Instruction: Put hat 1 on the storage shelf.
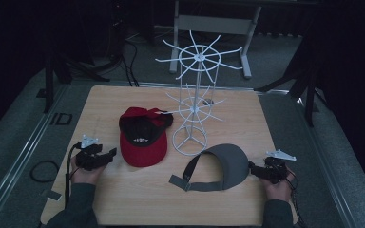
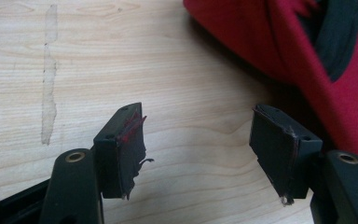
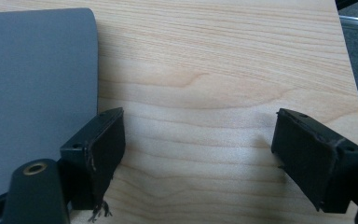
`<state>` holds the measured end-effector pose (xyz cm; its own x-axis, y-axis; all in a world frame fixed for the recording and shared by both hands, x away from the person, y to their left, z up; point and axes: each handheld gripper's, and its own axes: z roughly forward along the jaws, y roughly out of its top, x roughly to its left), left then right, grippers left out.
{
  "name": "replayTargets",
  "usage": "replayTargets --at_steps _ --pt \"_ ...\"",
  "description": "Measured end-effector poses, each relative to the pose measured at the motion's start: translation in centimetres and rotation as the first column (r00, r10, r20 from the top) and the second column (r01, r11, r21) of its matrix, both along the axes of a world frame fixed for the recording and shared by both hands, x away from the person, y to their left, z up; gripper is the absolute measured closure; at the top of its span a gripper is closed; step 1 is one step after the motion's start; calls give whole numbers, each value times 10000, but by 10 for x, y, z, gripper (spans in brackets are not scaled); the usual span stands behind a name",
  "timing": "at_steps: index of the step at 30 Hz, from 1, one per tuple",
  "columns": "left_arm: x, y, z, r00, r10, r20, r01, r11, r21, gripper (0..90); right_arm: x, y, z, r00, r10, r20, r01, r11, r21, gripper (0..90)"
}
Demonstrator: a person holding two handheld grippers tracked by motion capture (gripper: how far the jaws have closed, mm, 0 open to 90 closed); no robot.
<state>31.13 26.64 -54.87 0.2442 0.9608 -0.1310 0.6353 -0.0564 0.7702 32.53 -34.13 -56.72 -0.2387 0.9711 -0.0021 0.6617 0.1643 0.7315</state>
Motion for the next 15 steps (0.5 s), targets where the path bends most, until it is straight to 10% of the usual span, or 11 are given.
replayTargets --at_steps 15 --pt "-10 -9 19 9917 -960 855 995 9943 -382 345 0 0 0 10000 2 -6 -2 10000 0 172"
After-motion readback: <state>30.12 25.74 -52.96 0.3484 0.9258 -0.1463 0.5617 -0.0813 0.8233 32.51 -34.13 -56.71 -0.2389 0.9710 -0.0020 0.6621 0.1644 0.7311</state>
